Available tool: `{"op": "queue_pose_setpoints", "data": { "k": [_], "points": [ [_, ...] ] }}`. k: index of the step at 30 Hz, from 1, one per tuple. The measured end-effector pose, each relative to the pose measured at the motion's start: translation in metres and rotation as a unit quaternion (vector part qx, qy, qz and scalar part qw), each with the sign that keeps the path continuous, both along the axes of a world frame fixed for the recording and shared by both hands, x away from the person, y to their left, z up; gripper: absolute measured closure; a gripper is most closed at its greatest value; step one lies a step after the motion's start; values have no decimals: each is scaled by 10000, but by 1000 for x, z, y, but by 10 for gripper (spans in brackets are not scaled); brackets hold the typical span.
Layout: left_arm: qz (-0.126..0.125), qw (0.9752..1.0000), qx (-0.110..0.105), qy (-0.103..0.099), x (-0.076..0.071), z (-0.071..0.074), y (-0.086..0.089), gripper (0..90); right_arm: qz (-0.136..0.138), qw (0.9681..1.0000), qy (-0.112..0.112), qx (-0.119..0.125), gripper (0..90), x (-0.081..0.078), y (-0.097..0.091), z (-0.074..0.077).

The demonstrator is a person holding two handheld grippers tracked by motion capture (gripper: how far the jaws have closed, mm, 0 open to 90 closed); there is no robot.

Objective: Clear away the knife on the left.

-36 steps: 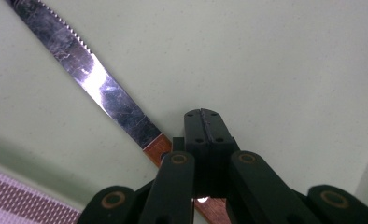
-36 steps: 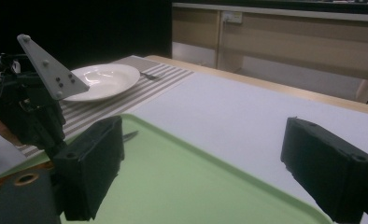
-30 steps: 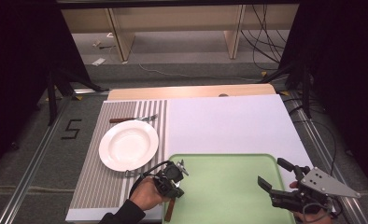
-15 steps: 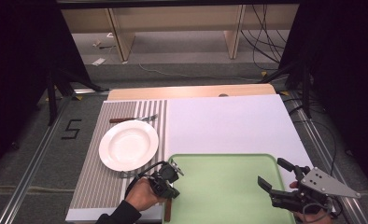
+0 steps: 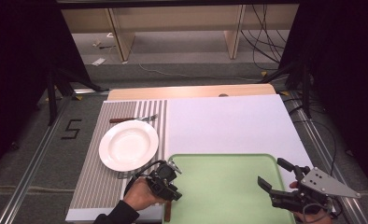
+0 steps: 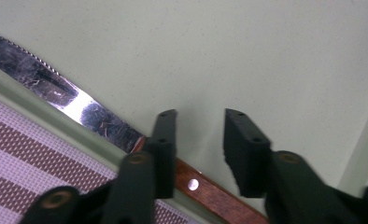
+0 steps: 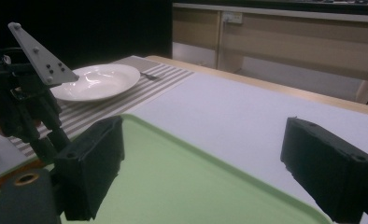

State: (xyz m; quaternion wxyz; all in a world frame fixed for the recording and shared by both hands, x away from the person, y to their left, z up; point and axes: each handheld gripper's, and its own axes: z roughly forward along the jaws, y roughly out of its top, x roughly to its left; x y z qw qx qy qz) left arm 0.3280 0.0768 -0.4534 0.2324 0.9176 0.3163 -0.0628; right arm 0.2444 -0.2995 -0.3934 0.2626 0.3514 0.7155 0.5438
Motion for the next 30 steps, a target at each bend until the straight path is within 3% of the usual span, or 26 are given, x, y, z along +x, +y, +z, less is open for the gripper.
{"op": "queue_pose_setpoints", "data": {
  "k": [5,8,18,30],
  "points": [
    [116,9995,-176,-246,-3,5,-1,371,-3,10000,7,0,143,0,0,0],
    [173,9990,-273,-301,-4,8,0,295,-2,10000,4,4,143,0,0,0],
    [319,9967,-456,-590,-2,16,7,217,-3,10000,5,8,143,0,0,0],
    [490,9887,-1000,-1007,-6,29,17,188,3,10000,16,16,143,0,0,0]
  ]
}}
